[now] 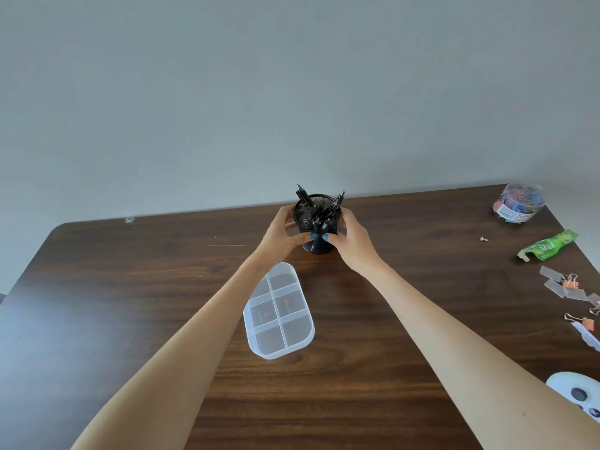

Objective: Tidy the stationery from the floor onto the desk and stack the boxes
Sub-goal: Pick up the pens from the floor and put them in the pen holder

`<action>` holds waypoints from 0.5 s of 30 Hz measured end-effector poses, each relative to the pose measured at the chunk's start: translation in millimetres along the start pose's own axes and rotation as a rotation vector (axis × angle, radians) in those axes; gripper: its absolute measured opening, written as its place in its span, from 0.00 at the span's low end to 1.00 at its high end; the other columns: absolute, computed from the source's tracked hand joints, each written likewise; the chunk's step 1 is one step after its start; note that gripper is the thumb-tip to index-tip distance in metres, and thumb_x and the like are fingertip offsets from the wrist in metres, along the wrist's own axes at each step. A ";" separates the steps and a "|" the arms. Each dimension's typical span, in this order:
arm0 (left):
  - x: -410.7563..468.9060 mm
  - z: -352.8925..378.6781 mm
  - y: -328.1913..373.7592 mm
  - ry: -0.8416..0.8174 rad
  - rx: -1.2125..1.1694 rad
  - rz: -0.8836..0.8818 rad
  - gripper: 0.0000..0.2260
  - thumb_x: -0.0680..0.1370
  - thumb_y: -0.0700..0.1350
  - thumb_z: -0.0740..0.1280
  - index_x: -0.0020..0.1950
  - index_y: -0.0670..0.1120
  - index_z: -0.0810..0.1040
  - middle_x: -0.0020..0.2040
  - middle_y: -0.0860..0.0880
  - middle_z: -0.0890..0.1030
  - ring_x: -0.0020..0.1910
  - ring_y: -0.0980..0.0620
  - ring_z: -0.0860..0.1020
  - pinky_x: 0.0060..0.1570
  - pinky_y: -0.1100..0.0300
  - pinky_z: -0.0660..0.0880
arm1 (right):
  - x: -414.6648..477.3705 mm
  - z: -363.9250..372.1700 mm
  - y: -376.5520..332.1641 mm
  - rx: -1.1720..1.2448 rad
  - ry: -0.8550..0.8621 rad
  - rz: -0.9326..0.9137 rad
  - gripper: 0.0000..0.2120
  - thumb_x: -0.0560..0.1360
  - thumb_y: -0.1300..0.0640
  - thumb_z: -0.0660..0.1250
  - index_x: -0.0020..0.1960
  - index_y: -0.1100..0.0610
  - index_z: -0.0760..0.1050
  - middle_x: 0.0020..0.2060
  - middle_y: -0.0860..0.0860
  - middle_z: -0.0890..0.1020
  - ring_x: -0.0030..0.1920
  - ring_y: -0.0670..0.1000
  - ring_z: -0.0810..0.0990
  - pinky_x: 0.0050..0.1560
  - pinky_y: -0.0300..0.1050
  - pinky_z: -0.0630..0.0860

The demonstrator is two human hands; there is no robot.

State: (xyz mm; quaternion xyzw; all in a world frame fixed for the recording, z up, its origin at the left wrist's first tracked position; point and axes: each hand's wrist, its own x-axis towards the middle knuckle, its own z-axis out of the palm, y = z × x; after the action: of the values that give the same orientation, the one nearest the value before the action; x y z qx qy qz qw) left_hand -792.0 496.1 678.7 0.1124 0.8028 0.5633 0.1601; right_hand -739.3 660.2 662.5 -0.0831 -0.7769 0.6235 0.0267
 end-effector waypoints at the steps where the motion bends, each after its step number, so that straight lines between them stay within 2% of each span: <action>1: 2.3 -1.7 -0.7 0.004 0.009 -0.003 0.28 0.72 0.33 0.72 0.70 0.41 0.66 0.62 0.49 0.76 0.62 0.49 0.76 0.63 0.54 0.72 | 2.8 2.3 -0.8 -0.023 0.006 -0.005 0.25 0.75 0.69 0.65 0.70 0.59 0.65 0.59 0.48 0.75 0.61 0.44 0.72 0.58 0.26 0.66; 5: 1.9 -7.1 -5.1 0.040 0.089 -0.042 0.28 0.72 0.37 0.74 0.69 0.44 0.68 0.64 0.49 0.77 0.63 0.48 0.76 0.65 0.48 0.71 | 6.0 10.1 -0.7 -0.104 0.049 -0.011 0.22 0.75 0.66 0.66 0.68 0.59 0.67 0.63 0.54 0.76 0.65 0.51 0.73 0.66 0.44 0.69; 7: -7.9 -8.5 -6.3 0.054 0.148 -0.070 0.27 0.72 0.40 0.74 0.69 0.45 0.69 0.65 0.48 0.76 0.64 0.48 0.75 0.65 0.50 0.71 | -1.0 12.5 -0.1 -0.139 0.073 0.005 0.20 0.76 0.66 0.66 0.67 0.59 0.67 0.63 0.54 0.76 0.65 0.52 0.73 0.67 0.48 0.70; 12: -50.1 -21.4 -4.1 0.093 0.316 -0.090 0.21 0.75 0.44 0.71 0.67 0.45 0.73 0.64 0.48 0.76 0.63 0.50 0.74 0.60 0.56 0.71 | -42.8 14.1 -7.9 -0.359 0.075 0.016 0.19 0.78 0.62 0.64 0.68 0.57 0.67 0.64 0.52 0.73 0.64 0.52 0.73 0.63 0.51 0.73; 15: -86.6 -35.3 0.7 0.086 0.474 -0.033 0.17 0.77 0.47 0.68 0.65 0.48 0.73 0.64 0.50 0.76 0.64 0.49 0.73 0.62 0.51 0.71 | -81.3 20.4 -23.9 -0.596 0.057 -0.035 0.19 0.79 0.60 0.62 0.69 0.57 0.66 0.66 0.51 0.71 0.62 0.52 0.75 0.57 0.50 0.75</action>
State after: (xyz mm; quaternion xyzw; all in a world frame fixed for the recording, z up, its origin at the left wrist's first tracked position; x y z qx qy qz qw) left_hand -725.5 434.4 701.7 0.1094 0.9203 0.3609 0.1041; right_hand -664.5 622.3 686.3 -0.0913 -0.9259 0.3650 0.0340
